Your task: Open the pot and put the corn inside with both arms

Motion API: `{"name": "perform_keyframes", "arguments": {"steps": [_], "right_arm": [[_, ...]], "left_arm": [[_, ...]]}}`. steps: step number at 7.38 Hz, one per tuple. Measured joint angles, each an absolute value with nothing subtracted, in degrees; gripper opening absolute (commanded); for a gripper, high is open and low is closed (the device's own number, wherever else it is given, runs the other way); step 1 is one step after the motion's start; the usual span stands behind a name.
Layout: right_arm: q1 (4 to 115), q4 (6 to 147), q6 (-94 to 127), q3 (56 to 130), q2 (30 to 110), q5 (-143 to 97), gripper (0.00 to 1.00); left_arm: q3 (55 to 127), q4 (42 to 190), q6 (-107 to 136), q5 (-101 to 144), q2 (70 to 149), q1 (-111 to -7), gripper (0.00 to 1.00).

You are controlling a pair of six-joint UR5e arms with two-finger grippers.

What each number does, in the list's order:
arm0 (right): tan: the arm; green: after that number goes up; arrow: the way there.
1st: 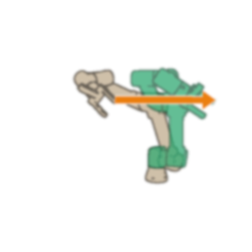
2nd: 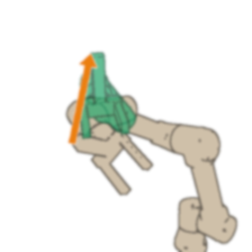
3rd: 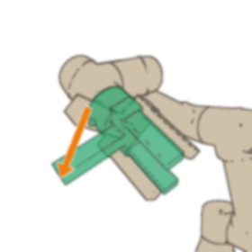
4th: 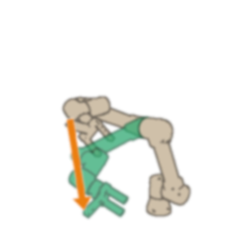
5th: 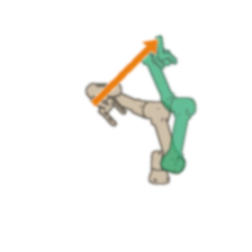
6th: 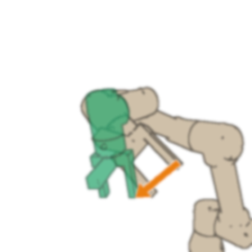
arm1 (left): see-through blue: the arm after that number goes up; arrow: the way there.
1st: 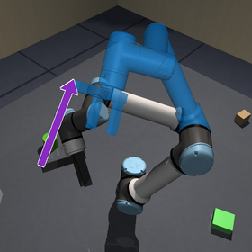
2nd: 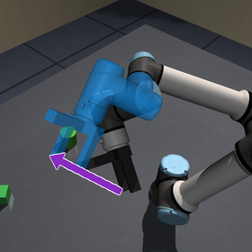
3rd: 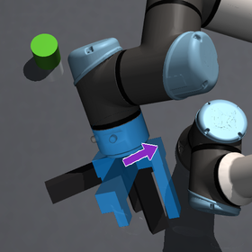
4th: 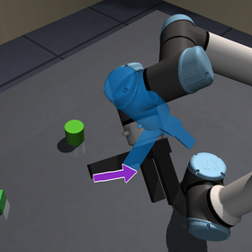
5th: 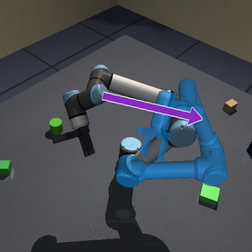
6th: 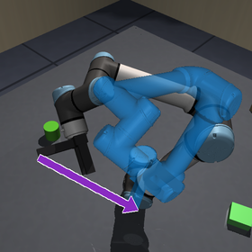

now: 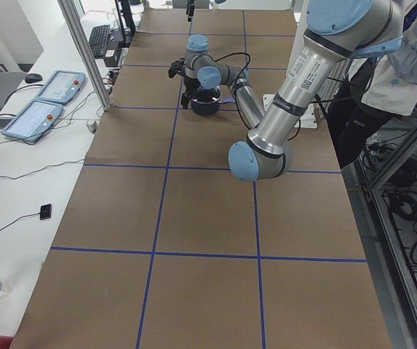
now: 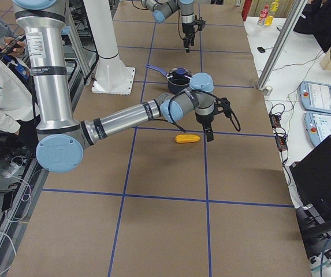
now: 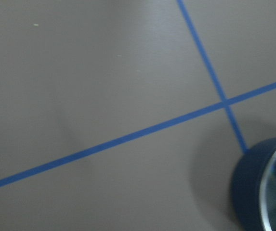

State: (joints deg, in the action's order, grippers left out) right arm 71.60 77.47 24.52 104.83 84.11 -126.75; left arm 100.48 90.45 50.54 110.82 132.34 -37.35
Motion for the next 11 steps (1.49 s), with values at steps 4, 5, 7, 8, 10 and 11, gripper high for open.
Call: {"name": "perform_keyframes", "arguments": {"steps": [4,5,7,8,10,11], "right_arm": [[71.48,77.43,24.52,104.78,84.41,-126.68,1.0],[71.46,77.45,24.52,104.72,84.47,-126.54,1.0],[71.46,77.47,24.52,104.68,84.53,-126.41,1.0],[71.45,77.48,24.52,104.68,84.54,-126.39,1.0],[71.46,77.5,24.52,104.68,84.61,-126.39,1.0],[71.45,77.51,24.52,104.68,84.62,-126.39,1.0]], "left_arm": [[88.46,90.29,65.55,110.49,144.28,-33.41,0.99],[87.32,90.21,67.3,110.43,144.9,-32.46,0.99],[86.73,90.04,70.18,110.32,145.25,-30.62,0.99],[86.59,90.01,70.79,110.0,145.25,-29.97,0.99],[86.06,90.0,71.07,108.84,145.15,-29.31,0.99],[85.99,90.0,71.09,108.59,145.12,-29.23,0.99]]}}
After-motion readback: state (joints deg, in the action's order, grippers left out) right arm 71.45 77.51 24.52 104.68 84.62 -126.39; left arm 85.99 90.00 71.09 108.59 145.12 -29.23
